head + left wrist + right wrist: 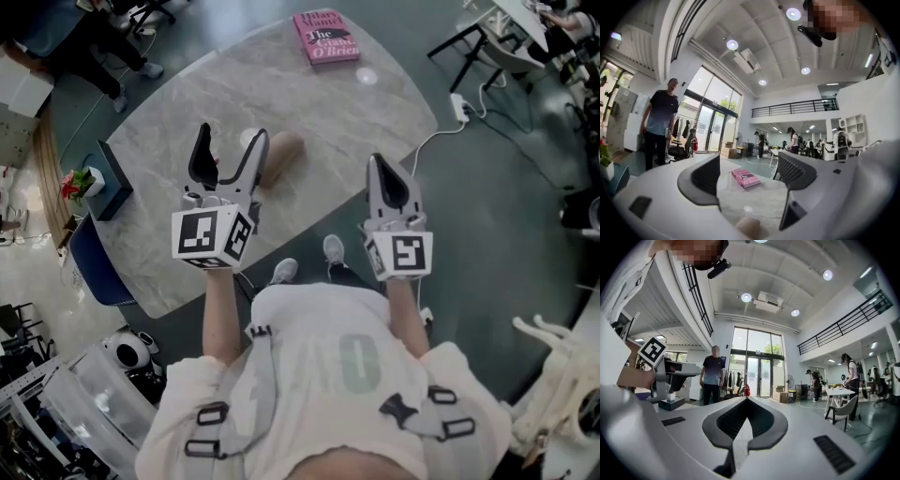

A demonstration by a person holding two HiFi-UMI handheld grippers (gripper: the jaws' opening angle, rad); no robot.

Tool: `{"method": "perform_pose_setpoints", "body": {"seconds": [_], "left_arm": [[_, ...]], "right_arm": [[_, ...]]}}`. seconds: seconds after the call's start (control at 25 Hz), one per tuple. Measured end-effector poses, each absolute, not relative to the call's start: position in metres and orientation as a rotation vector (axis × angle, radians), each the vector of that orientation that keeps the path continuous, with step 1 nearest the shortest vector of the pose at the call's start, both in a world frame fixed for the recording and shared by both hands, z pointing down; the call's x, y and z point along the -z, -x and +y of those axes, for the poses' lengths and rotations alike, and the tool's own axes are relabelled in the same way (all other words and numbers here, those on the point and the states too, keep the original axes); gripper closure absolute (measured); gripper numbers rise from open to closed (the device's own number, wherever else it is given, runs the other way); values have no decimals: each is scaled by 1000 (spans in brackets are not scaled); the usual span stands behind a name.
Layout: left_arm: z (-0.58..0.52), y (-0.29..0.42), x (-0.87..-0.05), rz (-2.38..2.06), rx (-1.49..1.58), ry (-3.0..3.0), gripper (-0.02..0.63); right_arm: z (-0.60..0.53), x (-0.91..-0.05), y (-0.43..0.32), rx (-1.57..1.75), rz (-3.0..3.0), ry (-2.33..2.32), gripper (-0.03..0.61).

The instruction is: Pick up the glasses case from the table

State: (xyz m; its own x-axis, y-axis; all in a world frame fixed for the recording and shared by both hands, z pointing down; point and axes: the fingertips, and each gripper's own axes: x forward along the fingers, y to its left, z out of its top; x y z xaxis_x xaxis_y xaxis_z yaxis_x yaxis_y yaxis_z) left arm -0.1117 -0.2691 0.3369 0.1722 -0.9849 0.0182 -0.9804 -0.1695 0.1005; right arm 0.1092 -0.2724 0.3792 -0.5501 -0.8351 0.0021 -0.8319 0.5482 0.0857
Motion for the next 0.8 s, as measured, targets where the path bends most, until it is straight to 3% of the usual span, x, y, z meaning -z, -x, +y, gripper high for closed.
{"method": "perform_pose_setpoints", "body": {"seconds": [0.32,0.52,0.8], "left_arm": [[-303,88,-337,-1786,-265,-2596,245],[-318,82,-401,-1606,-631,-2576,245],[-328,73,-480,-1362,-874,-2452,245]], "right_arm": [[-268,-389,-125,117,-2685,-1466,578],[-265,-392,-127,65,-2680,-1470,578],[-265,-403,-135,-7,-2668,-1478,578]]}}
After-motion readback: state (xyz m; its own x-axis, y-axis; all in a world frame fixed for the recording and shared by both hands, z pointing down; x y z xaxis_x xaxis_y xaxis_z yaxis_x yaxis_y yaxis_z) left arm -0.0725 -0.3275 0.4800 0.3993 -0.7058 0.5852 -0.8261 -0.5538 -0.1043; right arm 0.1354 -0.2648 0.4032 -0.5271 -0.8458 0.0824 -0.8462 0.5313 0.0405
